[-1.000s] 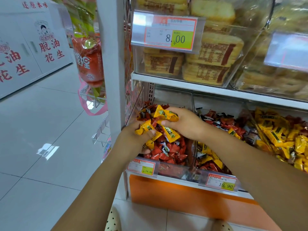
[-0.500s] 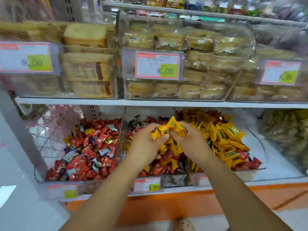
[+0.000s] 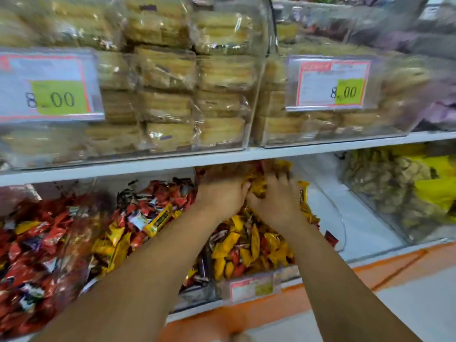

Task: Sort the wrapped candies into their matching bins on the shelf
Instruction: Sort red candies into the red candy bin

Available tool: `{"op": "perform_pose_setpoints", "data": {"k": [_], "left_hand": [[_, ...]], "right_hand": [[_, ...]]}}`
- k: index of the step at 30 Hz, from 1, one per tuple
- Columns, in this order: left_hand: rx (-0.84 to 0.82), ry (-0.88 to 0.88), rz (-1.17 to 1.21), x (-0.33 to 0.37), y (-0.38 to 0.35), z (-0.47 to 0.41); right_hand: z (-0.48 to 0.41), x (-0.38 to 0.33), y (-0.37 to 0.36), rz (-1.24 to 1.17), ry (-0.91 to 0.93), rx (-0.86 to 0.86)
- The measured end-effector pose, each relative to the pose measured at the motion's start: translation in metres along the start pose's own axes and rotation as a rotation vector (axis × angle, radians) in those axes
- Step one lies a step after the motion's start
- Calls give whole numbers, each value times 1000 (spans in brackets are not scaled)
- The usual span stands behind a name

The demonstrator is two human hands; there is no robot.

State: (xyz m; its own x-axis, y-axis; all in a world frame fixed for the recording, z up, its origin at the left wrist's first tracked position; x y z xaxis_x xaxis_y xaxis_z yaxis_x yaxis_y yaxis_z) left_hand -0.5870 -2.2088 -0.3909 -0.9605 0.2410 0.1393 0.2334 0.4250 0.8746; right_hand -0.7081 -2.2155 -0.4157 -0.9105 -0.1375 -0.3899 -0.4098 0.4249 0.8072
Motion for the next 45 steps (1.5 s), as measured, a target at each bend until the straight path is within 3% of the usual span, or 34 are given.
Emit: {"op": "perform_pose_setpoints", "data": {"k": [2, 7, 11, 15, 22, 27, 40, 45], "left_hand": [[-56, -63, -60, -5, -13, 2], [-309, -28, -21, -11, -23, 3], [-175, 31, 195, -18, 25, 26], [-32, 183, 287, -71, 85, 88], [-18, 471, 124, -195, 133, 231], [-44, 513, 57, -245, 139, 288], [99, 519, 233, -280, 154, 310], [160, 564, 229, -281, 158, 307]], "right_hand": [[5, 2, -9, 85, 69, -23], [7, 4, -14, 103, 61, -131], [6, -7, 15, 62, -12, -121], [25, -58, 40, -7, 74, -156], [94, -189, 24, -263, 353, -297], [135, -274, -14, -376, 562, -439], [142, -421, -120, -227, 819, -643], [140, -429, -145, -30, 893, -626]]}}
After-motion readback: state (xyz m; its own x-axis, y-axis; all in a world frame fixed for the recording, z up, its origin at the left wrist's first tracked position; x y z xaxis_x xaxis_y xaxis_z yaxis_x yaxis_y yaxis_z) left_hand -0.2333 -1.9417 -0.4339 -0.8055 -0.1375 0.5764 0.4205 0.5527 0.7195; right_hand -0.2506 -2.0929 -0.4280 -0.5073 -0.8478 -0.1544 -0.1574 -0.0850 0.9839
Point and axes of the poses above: each hand's wrist, its own z-axis away from the middle knuckle, its own y-axis out of the back of the hand, x = y × z, the point moved 6 cm from there along -z, towards the middle knuckle, and after that the axes turned 11 degrees about x, right-handed, at the moved point
